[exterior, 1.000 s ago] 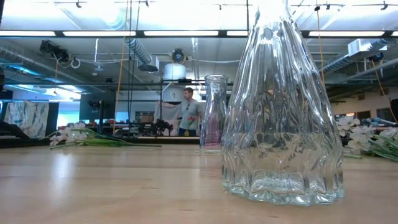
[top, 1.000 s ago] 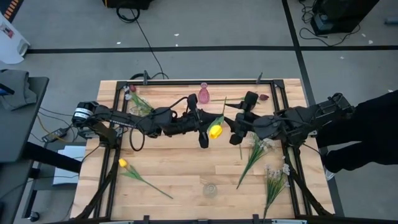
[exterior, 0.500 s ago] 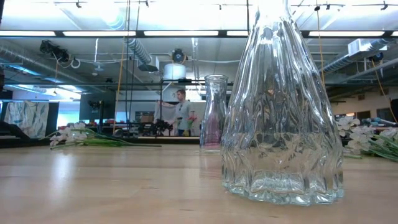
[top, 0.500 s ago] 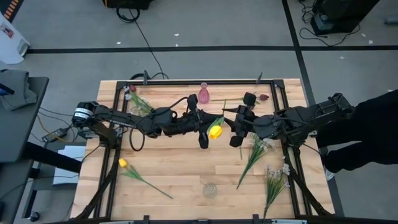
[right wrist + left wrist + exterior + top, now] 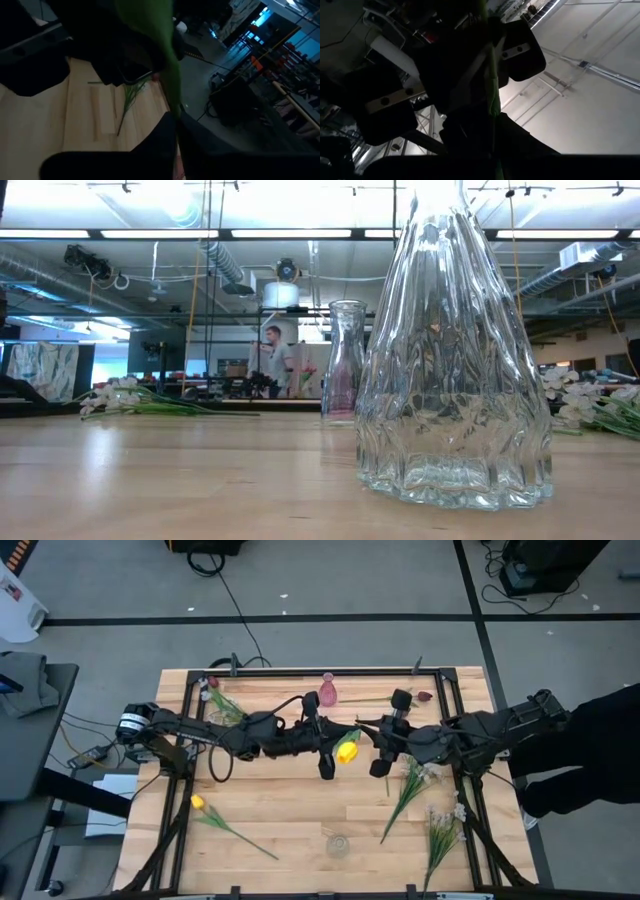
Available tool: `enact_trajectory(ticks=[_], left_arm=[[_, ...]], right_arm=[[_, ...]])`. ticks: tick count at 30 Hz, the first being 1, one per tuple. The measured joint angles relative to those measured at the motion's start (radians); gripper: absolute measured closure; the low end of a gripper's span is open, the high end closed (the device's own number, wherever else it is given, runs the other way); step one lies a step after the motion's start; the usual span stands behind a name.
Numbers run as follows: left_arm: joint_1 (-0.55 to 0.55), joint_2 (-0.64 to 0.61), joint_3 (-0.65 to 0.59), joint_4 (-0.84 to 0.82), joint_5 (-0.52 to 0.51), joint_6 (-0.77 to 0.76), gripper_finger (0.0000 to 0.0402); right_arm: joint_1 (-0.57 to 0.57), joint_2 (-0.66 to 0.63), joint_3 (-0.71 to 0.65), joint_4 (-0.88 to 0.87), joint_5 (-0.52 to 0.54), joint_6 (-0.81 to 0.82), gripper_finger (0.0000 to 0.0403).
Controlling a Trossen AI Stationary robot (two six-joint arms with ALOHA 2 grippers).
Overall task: Sort flowers into vase by color
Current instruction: Put the bottom yellow flower into the pink transparent vase
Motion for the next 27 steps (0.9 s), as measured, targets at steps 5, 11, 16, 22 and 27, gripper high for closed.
enact_trajectory(ticks=[5,11,16,22,27], left_arm=[[0.006,0.001,-0.001,0.031,0.012,0.021,0.0378],[0.038,0.002,-0.001,0.053,0.061,0.138,0.0344],[0.083,0.002,-0.001,0.108,0.194,0.250,0.0288],[0.148,0.000,0.000,0.143,0.403,0.311,0.0213],[0.208,0.000,0.000,0.117,0.602,0.325,0.0180]], right_arm=[[0.000,-0.001,0.000,0.006,0.000,0.005,0.0394],[0.000,-0.001,0.000,-0.002,0.002,0.041,0.0394],[-0.003,0.000,0.000,-0.044,0.003,0.045,0.0395],[-0.029,-0.002,0.000,-0.099,-0.001,0.054,0.0396],[-0.061,-0.021,0.000,-0.183,-0.001,0.094,0.0396]])
